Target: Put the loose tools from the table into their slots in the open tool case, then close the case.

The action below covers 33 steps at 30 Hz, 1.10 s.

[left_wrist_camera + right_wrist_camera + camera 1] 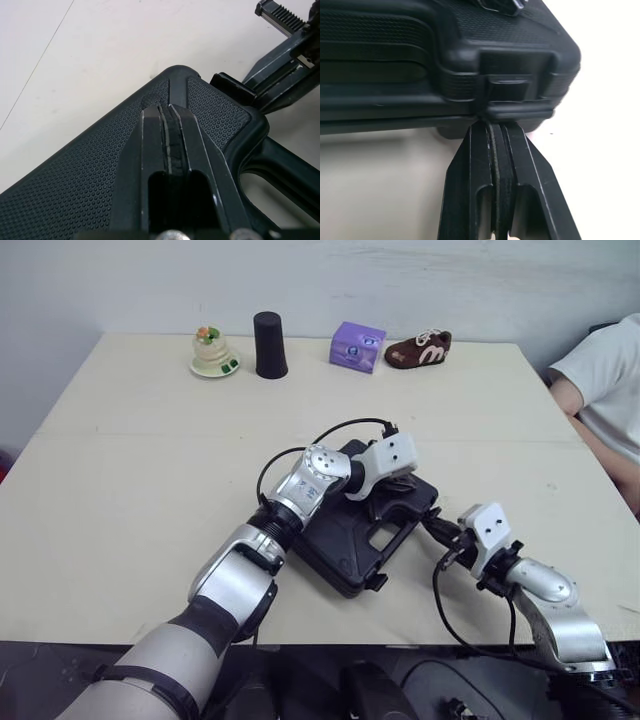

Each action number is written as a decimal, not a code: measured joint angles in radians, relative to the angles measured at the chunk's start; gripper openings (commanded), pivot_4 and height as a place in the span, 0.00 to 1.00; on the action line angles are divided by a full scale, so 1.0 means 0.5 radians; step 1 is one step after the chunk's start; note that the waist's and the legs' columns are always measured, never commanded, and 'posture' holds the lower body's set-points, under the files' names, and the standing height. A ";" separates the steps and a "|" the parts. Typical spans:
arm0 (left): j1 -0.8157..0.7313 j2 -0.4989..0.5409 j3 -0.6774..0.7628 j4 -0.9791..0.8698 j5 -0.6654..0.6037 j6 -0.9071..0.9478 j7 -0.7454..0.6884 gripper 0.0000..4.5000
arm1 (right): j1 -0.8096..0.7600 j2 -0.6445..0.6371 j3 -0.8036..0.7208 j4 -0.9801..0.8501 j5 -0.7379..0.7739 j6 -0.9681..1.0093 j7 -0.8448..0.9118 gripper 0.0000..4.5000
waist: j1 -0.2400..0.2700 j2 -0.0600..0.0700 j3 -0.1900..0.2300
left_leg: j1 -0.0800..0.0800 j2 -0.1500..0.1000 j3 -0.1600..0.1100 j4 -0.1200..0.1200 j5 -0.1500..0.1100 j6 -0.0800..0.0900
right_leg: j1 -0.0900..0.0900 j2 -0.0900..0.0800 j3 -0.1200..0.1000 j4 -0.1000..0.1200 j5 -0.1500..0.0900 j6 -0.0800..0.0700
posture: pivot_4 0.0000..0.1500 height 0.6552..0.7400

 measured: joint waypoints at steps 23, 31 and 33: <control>0.044 0.003 0.008 -0.071 0.014 0.021 -0.009 0.00 | -0.056 -0.099 -0.067 -0.030 0.041 0.039 0.188 0.02 | -0.006 0.001 0.000 | 0.001 0.002 0.001 -0.003 0.000 -0.001 | 0.000 0.000 0.001 -0.002 0.000 0.000 | 1.00 1.00; 0.046 0.008 0.011 -0.071 0.035 0.027 -0.009 0.00 | -0.143 -0.102 -0.049 0.046 0.011 0.036 0.263 0.02 | -0.013 0.000 -0.003 | 0.003 0.004 0.002 -0.003 -0.001 -0.002 | 0.000 0.000 0.001 -0.002 0.000 -0.001 | 1.00 1.00; 0.046 0.010 0.011 -0.071 0.039 0.028 -0.009 0.00 | -0.149 -0.102 -0.044 0.047 -0.005 0.035 0.265 0.02 | -0.014 -0.001 -0.004 | 0.003 0.005 0.002 -0.003 -0.001 -0.002 | 0.000 0.000 0.001 -0.002 0.000 -0.001 | 1.00 1.00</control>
